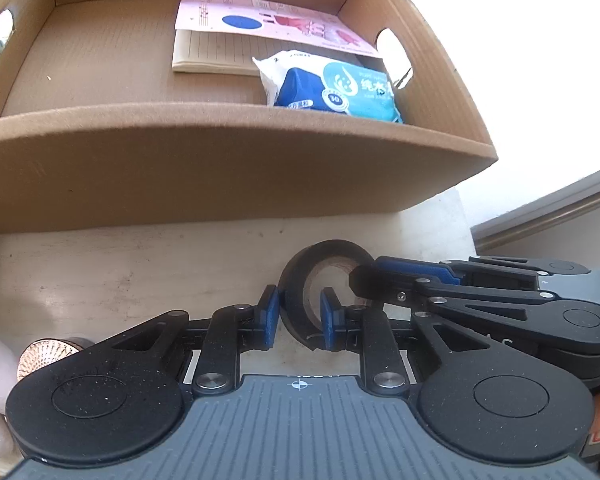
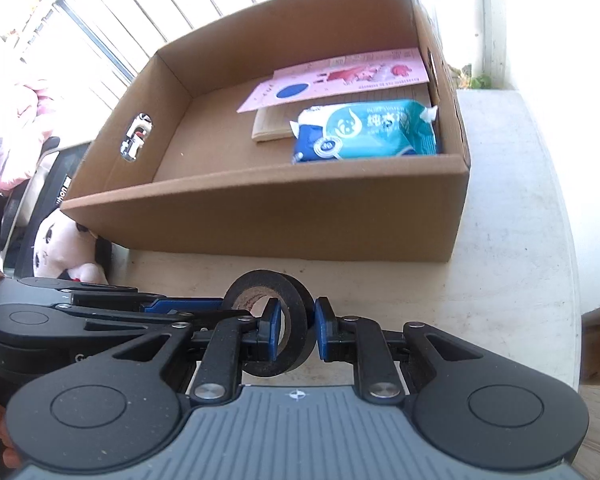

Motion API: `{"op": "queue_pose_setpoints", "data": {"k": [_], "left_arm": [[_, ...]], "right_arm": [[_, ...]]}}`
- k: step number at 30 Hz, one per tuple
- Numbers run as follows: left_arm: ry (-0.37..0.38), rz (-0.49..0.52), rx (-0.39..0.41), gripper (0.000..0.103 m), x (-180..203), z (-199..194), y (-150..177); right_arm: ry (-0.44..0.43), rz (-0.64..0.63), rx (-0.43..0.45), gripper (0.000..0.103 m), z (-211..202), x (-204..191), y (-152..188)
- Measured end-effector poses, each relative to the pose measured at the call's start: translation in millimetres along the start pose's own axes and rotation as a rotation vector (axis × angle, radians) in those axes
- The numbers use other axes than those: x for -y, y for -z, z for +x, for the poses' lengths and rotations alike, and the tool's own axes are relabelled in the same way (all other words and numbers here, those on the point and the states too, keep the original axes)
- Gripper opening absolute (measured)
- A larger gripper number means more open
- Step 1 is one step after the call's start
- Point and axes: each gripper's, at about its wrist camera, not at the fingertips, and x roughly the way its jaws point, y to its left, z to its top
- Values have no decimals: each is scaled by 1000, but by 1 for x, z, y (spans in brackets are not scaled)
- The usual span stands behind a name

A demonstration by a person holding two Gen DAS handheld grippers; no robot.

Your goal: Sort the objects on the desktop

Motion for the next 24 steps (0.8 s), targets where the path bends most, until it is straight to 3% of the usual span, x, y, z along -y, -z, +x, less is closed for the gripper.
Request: {"op": "queue_pose_setpoints", "data": {"k": [12,17,24], "left_arm": [[30,-10,129,21,-4,-86,-22],[26,-11,199,21,-19,-115,-45],[-1,-3,234,21,-49,-97,-84]], "right_arm": [[-42,-40,179,20,-54,-64,-51],[-42,-67,236,20,-40,-77,-83],[-57,-16,203,20,12,-64,-119]]}}
